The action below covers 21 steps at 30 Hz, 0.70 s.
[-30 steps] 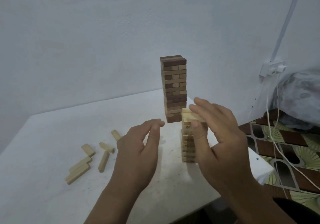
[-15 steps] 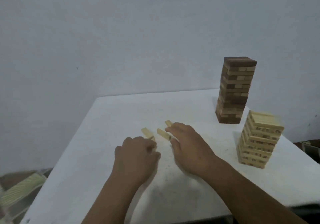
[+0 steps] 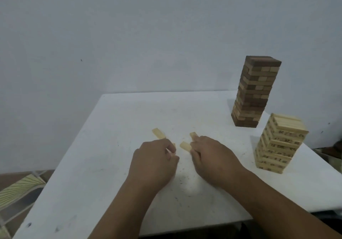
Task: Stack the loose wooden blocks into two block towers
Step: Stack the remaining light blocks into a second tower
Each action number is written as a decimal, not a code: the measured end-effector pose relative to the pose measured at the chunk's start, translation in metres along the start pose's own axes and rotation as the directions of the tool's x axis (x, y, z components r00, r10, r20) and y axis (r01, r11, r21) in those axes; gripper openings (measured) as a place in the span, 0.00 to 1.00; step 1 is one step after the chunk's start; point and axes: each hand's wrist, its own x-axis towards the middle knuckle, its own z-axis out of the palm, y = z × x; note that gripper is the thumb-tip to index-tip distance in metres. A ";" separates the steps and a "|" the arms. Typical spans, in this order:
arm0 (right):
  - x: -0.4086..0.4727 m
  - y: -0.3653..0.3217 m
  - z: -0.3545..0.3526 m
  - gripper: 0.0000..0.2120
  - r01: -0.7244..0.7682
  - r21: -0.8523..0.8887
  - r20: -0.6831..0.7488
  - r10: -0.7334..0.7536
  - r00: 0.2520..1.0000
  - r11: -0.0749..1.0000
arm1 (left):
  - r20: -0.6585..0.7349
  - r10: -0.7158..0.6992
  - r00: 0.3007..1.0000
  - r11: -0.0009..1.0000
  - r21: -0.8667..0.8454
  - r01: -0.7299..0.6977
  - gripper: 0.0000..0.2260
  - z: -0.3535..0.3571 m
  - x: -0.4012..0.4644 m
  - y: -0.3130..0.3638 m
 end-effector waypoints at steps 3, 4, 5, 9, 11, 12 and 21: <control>-0.028 0.007 -0.011 0.17 -0.078 0.005 -0.003 0.078 0.997 0.997 | 0.055 0.057 0.997 0.998 -0.009 -0.056 0.06 0.007 -0.002 0.010; -0.038 0.010 -0.015 0.17 -0.089 -0.001 -0.003 0.089 0.996 0.996 | 0.078 0.075 0.994 0.997 -0.020 -0.073 0.07 0.010 -0.003 0.013; -0.047 0.013 -0.018 0.17 -0.088 -0.013 -0.008 0.088 0.996 0.996 | 0.106 0.086 0.991 0.996 -0.031 -0.083 0.07 0.013 -0.004 0.016; -0.078 0.026 -0.028 0.17 -0.126 0.027 -0.103 0.128 0.986 0.992 | 0.186 0.101 0.977 0.995 -0.046 -0.094 0.08 0.025 -0.007 0.029; -0.086 0.032 -0.023 0.17 -0.140 0.055 -0.138 0.146 0.980 0.989 | 0.222 0.104 0.969 0.993 -0.080 -0.088 0.08 0.026 -0.009 0.036; -0.089 0.034 -0.021 0.17 -0.136 0.079 -0.155 0.147 0.977 0.988 | 0.235 0.111 0.966 0.992 -0.089 -0.092 0.07 0.026 -0.009 0.039; -0.093 0.047 -0.023 0.13 -0.067 0.159 -0.149 0.091 0.985 0.985 | 0.247 0.169 0.954 0.974 0.108 -0.201 0.11 0.031 -0.009 0.045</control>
